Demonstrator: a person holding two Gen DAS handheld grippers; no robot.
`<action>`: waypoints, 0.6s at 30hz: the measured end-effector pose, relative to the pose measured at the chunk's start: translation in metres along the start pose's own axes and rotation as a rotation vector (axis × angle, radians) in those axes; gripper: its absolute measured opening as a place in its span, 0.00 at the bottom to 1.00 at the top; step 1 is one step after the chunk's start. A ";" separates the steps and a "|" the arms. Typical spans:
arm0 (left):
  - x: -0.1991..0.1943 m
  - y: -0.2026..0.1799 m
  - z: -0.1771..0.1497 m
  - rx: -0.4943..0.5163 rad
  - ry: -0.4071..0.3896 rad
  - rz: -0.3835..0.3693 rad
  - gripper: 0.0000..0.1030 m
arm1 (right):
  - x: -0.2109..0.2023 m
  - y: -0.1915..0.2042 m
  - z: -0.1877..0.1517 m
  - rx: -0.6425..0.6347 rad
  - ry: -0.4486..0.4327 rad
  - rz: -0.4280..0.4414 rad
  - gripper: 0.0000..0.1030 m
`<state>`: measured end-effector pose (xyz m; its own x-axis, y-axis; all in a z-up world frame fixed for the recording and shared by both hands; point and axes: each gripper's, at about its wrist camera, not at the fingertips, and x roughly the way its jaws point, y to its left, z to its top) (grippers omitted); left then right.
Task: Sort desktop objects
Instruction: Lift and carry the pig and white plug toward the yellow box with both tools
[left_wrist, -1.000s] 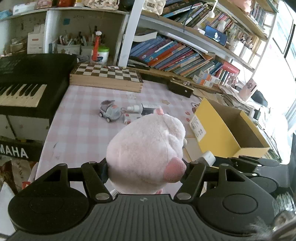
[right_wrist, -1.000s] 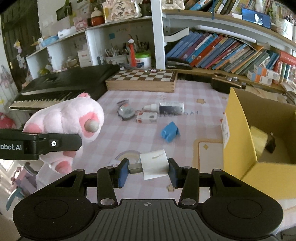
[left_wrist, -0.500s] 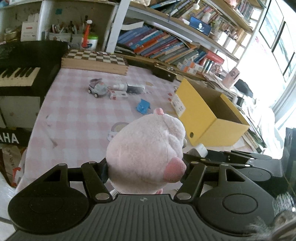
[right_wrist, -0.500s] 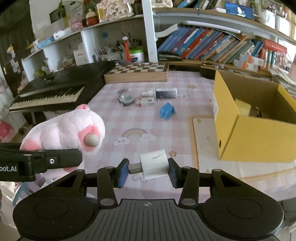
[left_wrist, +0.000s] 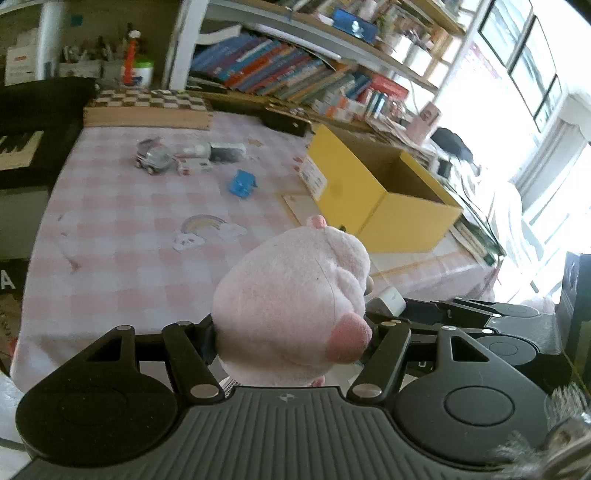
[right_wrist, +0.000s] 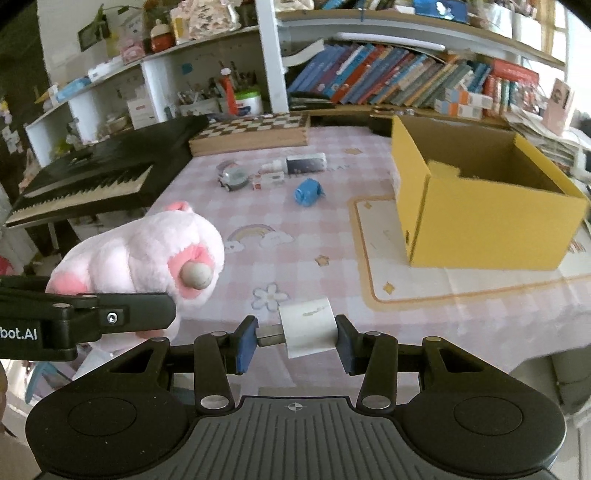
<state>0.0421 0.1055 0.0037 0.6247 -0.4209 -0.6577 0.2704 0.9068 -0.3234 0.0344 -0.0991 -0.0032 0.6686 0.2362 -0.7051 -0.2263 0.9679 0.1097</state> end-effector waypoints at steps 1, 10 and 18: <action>0.001 -0.001 -0.001 0.006 0.007 -0.006 0.62 | -0.002 -0.002 -0.003 0.010 0.000 -0.007 0.43; 0.015 -0.016 -0.006 0.051 0.069 -0.069 0.62 | -0.013 -0.017 -0.021 0.078 0.025 -0.066 0.43; 0.030 -0.040 -0.007 0.107 0.112 -0.138 0.62 | -0.023 -0.036 -0.030 0.140 0.034 -0.132 0.43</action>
<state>0.0453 0.0567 -0.0080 0.4928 -0.5357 -0.6856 0.4280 0.8353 -0.3450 0.0056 -0.1423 -0.0121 0.6614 0.1054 -0.7426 -0.0354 0.9934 0.1095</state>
